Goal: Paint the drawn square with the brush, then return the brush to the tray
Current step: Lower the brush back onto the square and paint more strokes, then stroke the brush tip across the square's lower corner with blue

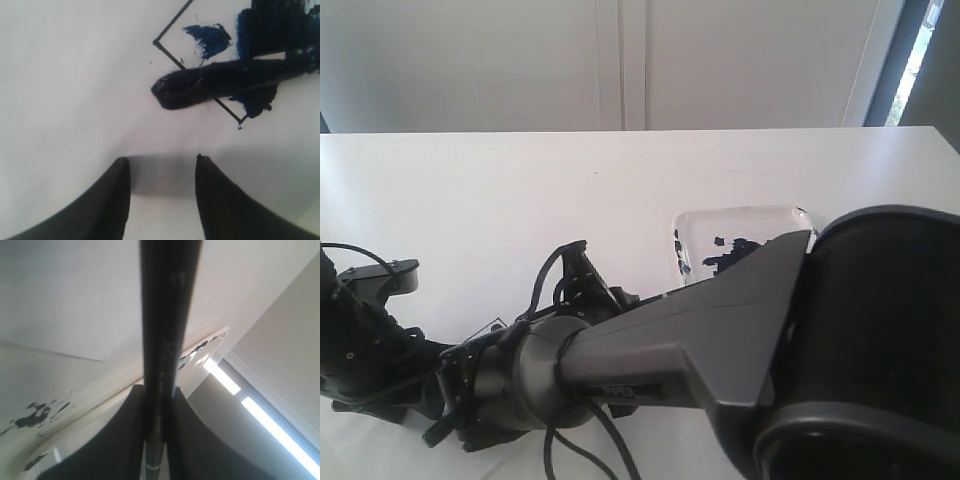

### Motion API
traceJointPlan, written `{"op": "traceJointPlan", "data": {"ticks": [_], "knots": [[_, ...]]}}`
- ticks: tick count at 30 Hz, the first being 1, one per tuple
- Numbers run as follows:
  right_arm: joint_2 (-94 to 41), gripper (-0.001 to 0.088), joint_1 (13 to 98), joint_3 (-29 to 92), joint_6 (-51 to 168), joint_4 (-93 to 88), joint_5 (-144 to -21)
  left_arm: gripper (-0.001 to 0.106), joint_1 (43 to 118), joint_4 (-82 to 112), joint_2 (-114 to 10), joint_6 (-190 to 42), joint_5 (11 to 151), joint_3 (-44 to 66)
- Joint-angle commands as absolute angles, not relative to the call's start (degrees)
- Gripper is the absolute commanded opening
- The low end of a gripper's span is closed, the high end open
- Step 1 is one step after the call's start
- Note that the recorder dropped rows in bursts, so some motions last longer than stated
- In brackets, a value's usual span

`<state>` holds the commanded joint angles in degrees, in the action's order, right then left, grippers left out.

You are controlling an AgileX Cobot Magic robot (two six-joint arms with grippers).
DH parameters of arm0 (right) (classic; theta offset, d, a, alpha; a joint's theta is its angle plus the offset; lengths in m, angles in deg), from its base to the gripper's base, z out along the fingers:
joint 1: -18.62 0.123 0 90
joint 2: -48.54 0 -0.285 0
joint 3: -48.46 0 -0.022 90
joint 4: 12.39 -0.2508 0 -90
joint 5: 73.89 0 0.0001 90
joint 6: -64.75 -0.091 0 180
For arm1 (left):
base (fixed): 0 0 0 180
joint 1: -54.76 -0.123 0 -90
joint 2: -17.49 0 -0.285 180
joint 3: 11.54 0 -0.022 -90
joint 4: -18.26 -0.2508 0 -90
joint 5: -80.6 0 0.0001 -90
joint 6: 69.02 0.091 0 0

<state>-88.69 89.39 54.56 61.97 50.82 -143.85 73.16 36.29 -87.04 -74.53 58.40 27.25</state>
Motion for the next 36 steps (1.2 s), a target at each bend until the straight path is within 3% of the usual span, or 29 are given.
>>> {"op": "traceJointPlan", "data": {"ticks": [12,27,36], "knots": [[-88.69,0.0000,85.81,54.56,61.97,52.66,-143.85,0.048,73.16,36.29,-87.04,-74.53,58.40,27.25],[-89.59,0.0000,91.25,54.56,61.97,50.97,-143.85,0.048,73.16,36.29,-87.04,-74.53,58.41,27.25],[-90.78,0.0000,87.14,54.56,61.62,55.67,-143.85,0.048,73.16,36.05,-87.04,-74.42,58.08,27.29]]}}
